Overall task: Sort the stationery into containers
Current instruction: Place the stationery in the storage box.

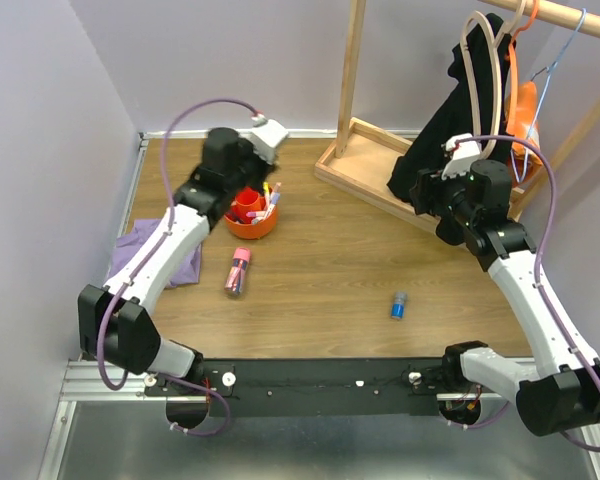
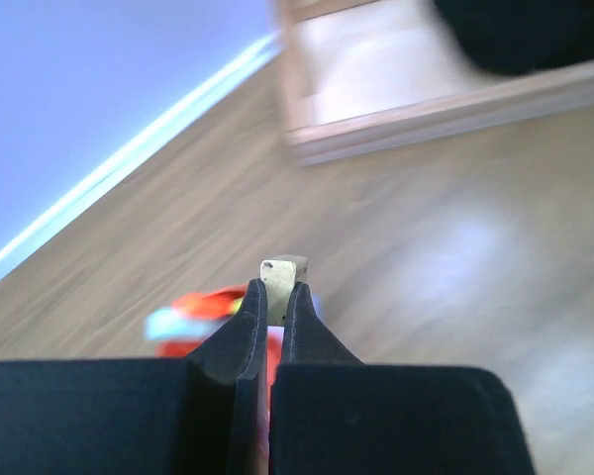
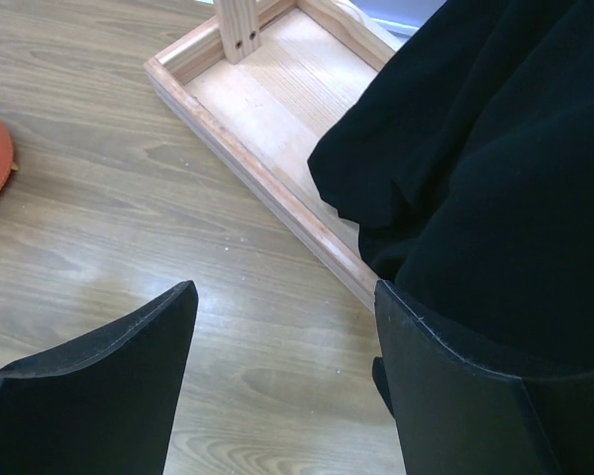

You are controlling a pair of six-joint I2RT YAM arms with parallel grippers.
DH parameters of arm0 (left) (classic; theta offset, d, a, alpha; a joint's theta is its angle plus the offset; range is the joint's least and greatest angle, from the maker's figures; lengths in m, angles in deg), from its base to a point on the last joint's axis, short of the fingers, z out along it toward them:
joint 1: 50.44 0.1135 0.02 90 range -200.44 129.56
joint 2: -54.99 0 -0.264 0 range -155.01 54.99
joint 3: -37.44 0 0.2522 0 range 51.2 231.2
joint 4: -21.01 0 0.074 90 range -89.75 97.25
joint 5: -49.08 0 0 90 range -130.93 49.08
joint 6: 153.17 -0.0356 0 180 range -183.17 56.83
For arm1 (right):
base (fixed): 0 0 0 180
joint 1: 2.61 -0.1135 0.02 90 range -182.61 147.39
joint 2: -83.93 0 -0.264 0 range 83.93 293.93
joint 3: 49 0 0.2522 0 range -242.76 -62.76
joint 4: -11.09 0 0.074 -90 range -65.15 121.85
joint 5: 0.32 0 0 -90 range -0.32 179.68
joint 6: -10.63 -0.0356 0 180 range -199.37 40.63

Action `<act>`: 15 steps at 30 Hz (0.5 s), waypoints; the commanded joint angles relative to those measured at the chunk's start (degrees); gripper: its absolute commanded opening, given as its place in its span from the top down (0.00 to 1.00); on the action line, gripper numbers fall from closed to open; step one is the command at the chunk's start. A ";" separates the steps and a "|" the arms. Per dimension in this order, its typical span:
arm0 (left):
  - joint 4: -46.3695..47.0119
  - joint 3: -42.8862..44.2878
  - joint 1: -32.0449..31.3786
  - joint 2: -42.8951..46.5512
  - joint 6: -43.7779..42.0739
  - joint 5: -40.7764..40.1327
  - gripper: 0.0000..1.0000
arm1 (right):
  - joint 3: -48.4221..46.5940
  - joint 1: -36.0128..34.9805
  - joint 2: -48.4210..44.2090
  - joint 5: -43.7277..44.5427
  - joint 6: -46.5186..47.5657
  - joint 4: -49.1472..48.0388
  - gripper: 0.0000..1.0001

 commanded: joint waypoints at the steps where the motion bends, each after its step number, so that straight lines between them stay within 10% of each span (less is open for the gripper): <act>1: -3.79 1.19 11.94 -1.38 -4.31 3.13 1.00 | -1.69 0.53 1.69 -0.76 0.91 -4.41 0.20; 15: -2.82 -0.83 23.02 -9.38 0.61 4.37 1.00 | -2.57 3.78 4.42 -2.43 1.00 -3.10 0.20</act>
